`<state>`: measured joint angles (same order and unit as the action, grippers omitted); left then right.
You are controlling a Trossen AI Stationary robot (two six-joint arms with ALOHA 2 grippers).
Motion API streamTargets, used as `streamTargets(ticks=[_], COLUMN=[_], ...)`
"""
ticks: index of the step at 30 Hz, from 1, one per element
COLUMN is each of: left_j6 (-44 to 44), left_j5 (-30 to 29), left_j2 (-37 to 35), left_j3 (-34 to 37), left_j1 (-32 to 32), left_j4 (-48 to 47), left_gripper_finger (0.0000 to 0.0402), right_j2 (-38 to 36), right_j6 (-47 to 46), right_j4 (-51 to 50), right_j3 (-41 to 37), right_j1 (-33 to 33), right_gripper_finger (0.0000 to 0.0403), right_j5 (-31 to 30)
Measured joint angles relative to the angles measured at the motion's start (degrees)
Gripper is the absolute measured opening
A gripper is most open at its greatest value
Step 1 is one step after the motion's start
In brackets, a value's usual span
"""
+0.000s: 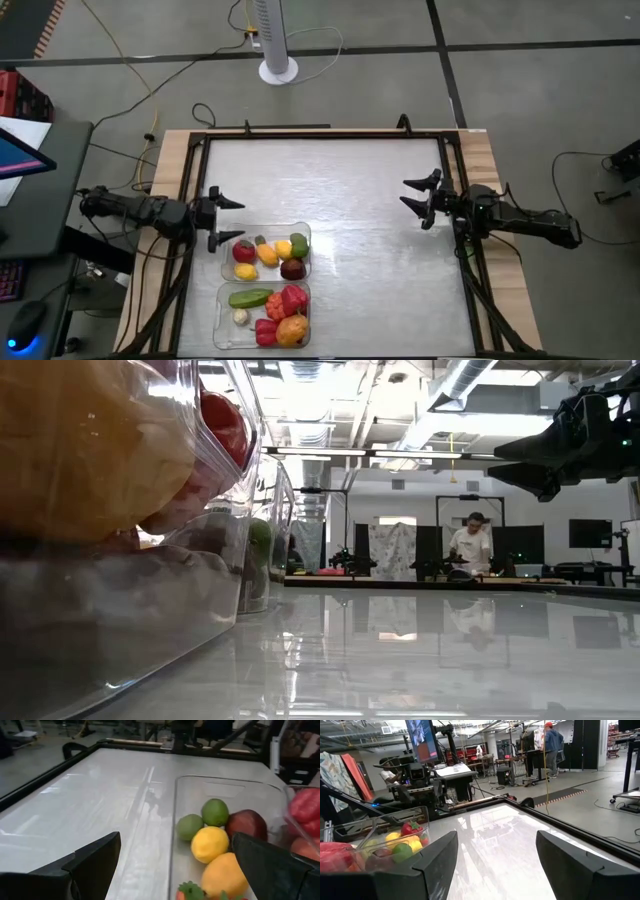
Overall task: Sort produce into baskets
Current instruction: Return to Home Position
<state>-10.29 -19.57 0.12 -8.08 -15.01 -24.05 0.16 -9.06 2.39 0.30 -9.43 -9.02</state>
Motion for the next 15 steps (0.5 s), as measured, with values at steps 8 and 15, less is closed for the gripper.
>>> streamTargets(ticks=[8,15], left_j6=[0.0,0.0], left_j5=[-0.1,-0.2], left_j2=[0.0,0.0], left_j3=[0.0,0.0], left_j1=[4.5,6.6], left_j4=[0.0,0.0], left_gripper_finger=[0.0368,0.0368], right_j2=[0.0,0.0], right_j6=[0.0,0.0], right_j4=[0.0,0.0], right_j3=[0.0,0.0], right_j1=[0.0,0.0], right_gripper_finger=[0.0295,0.0295], right_j5=[0.0,0.0])
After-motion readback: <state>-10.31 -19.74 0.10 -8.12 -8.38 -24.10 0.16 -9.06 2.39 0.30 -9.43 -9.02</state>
